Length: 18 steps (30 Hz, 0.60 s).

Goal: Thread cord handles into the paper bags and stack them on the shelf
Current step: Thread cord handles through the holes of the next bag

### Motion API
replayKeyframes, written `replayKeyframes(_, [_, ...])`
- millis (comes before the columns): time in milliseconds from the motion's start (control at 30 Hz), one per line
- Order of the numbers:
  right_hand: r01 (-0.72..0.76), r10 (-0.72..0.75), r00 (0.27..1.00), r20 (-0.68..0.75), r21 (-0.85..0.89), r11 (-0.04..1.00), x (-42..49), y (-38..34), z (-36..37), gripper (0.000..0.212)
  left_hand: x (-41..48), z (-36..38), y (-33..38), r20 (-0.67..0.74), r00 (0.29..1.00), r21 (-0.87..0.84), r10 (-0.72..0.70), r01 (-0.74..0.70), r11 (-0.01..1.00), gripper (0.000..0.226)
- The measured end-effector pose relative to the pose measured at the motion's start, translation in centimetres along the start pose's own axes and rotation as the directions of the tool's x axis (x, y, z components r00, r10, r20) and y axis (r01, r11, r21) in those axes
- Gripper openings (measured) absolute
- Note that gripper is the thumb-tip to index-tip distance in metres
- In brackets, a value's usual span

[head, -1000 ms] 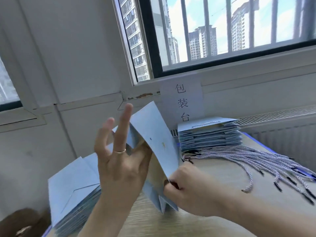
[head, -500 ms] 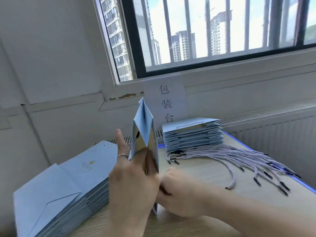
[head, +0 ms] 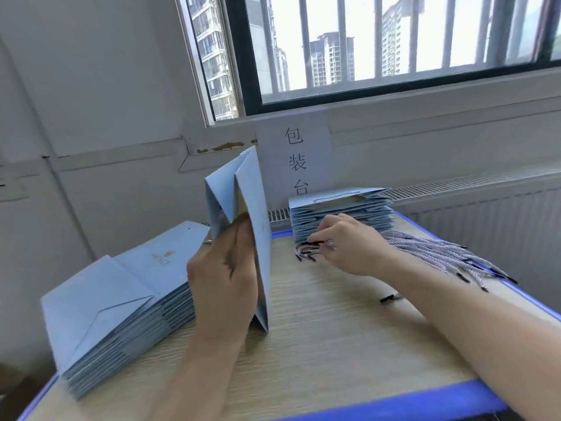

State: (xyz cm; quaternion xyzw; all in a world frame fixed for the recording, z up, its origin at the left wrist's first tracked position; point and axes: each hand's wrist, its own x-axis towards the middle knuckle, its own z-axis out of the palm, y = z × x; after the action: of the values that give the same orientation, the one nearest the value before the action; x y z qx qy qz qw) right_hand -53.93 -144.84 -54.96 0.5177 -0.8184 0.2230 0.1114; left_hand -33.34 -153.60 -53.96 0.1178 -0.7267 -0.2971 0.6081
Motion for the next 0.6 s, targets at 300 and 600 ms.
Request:
replayKeyframes(300, [-0.074,0.074,0.997,0.011,-0.046,0.996,0.3,-0.7,1.3,0.018,-0.1,-0.6,0.3,0.056,0.993,-0.133,-0.104,0.111,0.985,0.023])
replayKeyframes(600, [-0.102,0.101,0.995,-0.017,-0.041,0.994,0.4,-1.0,1.7,0.016,0.2,-0.6,-0.1,0.070,0.989,-0.216,-0.134,0.146,0.965,0.031])
